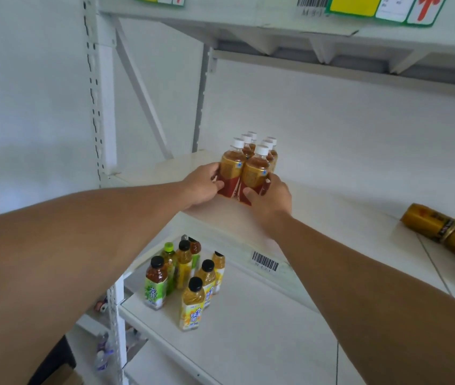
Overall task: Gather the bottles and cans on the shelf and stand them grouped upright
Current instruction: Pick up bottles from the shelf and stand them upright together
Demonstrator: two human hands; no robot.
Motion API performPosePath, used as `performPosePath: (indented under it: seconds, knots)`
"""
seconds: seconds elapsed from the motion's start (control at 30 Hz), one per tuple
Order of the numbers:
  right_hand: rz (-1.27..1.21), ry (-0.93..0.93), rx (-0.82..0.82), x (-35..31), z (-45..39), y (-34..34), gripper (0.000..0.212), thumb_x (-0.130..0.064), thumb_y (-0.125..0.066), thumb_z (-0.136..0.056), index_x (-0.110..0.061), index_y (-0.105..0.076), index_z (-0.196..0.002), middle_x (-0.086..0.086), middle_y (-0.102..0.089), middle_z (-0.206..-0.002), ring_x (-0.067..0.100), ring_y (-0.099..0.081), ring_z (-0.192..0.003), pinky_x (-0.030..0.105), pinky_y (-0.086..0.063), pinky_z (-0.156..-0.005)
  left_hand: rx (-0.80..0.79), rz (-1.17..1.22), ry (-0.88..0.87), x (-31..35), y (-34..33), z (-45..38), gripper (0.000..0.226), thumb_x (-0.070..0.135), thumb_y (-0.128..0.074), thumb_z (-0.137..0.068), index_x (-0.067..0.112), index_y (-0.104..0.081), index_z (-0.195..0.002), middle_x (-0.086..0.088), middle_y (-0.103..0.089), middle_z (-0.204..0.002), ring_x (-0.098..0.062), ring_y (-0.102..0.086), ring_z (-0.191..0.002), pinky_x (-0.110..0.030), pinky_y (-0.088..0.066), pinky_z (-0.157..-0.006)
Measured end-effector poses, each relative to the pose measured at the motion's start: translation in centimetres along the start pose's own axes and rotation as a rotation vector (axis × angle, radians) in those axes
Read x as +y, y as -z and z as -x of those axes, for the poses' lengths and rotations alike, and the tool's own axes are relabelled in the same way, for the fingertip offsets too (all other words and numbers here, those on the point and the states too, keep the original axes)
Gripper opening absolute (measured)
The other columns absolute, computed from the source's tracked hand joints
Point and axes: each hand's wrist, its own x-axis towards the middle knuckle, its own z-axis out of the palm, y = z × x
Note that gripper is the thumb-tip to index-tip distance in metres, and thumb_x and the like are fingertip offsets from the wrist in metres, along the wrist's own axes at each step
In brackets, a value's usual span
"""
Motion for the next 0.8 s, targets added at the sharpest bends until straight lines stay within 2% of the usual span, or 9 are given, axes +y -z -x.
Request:
performPosePath:
  seconds: [0.27, 0.47, 0.6, 0.8]
  knots:
    - [0.012, -0.002, -0.061, 0.01, -0.58, -0.22, 0.043, -0.036, -0.075, -0.094, -0.023, -0.063, -0.133, 0.004, -0.065, -0.124, 0.023, -0.066, -0.108, 0.046, -0.057, -0.098, 0.019, -0.032, 0.016, -0.17, 0.05, -0.97, 0.047, 0.009, -0.055, -0.109, 0.019, -0.053, -0.155, -0.004, -0.057, -0.157, -0.025, -0.054, -0.143, -0.048, -0.038, -0.122]
    - [0.046, 0.006, -0.068, 0.22, -0.51, -0.69, 0.039, -0.038, -0.071, -0.096, -0.023, -0.059, -0.130, -0.001, -0.047, -0.124, 0.011, -0.059, -0.090, 0.044, -0.056, -0.094, -0.001, -0.038, 0.039, -0.30, 0.21, -1.03, 0.049, 0.009, -0.052, -0.110, 0.018, -0.049, -0.158, -0.004, -0.054, -0.160, -0.025, -0.049, -0.147, -0.048, -0.036, -0.124]
    - [0.057, -0.007, -0.073, 0.13, -0.61, -0.53, 0.045, -0.039, -0.070, -0.097, -0.023, -0.056, -0.136, 0.000, -0.049, -0.129, 0.020, -0.061, -0.102, 0.046, -0.055, -0.095, -0.001, -0.045, 0.035, -0.07, 0.12, -1.01, 0.048, 0.010, -0.051, -0.111, 0.019, -0.049, -0.158, -0.004, -0.054, -0.160, -0.025, -0.048, -0.148, -0.046, -0.036, -0.123]
    - [0.045, -0.001, -0.086, 0.31, -0.63, -0.67, 0.051, -0.041, -0.069, -0.097, -0.025, -0.053, -0.143, 0.000, -0.049, -0.130, 0.021, -0.060, -0.107, 0.045, -0.054, -0.098, -0.037, -0.061, 0.028, 0.05, 0.35, -0.85, 0.049, 0.013, -0.051, -0.111, 0.023, -0.047, -0.159, -0.003, -0.054, -0.159, -0.026, -0.050, -0.146, -0.047, -0.038, -0.122]
